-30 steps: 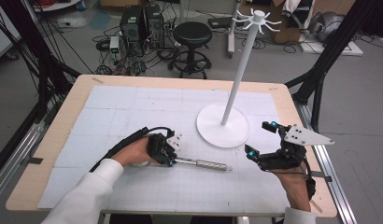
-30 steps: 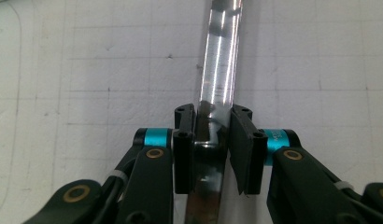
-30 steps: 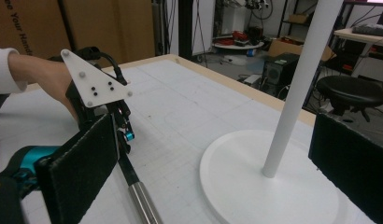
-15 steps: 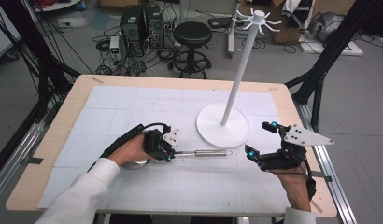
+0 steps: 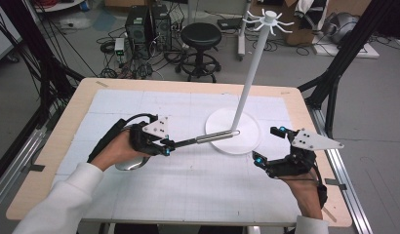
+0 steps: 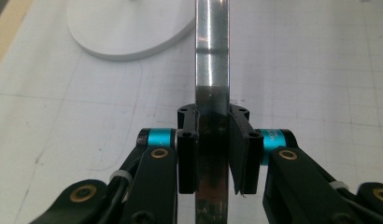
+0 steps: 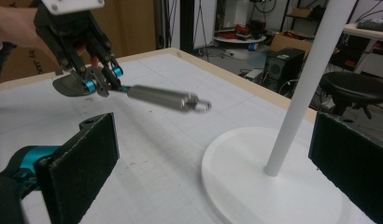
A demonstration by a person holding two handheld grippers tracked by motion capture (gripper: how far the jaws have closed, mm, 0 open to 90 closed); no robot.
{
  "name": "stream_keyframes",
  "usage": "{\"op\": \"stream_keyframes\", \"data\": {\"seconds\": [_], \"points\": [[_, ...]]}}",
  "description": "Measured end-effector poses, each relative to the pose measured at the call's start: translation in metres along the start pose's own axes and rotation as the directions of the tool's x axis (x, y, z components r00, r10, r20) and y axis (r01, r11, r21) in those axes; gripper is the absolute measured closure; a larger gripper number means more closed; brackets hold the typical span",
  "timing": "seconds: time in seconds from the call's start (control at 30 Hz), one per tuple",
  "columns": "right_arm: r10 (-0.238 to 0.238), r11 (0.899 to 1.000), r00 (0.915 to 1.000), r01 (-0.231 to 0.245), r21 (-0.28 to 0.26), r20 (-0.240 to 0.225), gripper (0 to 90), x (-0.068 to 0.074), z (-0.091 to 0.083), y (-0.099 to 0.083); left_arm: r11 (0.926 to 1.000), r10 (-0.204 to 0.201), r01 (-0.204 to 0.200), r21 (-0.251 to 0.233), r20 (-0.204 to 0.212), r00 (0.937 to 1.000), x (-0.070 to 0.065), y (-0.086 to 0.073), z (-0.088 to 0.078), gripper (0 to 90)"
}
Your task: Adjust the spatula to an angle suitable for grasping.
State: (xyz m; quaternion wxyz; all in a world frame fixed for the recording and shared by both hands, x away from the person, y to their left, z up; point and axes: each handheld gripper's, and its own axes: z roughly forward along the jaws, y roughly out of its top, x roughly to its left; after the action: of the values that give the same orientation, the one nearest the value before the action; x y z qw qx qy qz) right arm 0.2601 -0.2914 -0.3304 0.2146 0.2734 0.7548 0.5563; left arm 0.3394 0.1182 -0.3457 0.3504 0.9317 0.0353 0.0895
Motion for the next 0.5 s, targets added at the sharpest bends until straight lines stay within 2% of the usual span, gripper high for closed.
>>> {"op": "stream_keyframes", "data": {"seconds": [0.13, 0.27, 0.37, 0.5], "points": [[-0.005, 1.0, 1.0, 0.005, 0.004, 0.001, 1.0, 0.001, 0.001, 0.003, 0.9981, -0.016, 0.015, -0.059, -0.007, 0.9999, -0.002, 0.0, -0.013, 74.7], [-0.012, 1.0, 0.9999, 0.012, 0.004, -0.006, 0.9, 0.003, 0.002, 0.006, 0.9939, -0.012, 0.012, -0.109, -0.001, 0.9999, -0.004, 0.001, -0.024, 74.7], [-0.016, 1.0, 0.9998, 0.016, 0.008, -0.011, 1.0, 0.004, 0.002, 0.01, 0.9851, -0.02, 0.022, -0.17, 0.011, 0.9997, -0.005, 0.002, -0.03, 74.7], [-0.027, 1.0, 0.9996, 0.027, 0.007, -0.013, 1.0, 0.006, 0.001, 0.017, 0.9682, -0.025, 0.032, -0.248, 0.033, 0.9992, -0.006, 0.003, -0.041, 74.7]]}}
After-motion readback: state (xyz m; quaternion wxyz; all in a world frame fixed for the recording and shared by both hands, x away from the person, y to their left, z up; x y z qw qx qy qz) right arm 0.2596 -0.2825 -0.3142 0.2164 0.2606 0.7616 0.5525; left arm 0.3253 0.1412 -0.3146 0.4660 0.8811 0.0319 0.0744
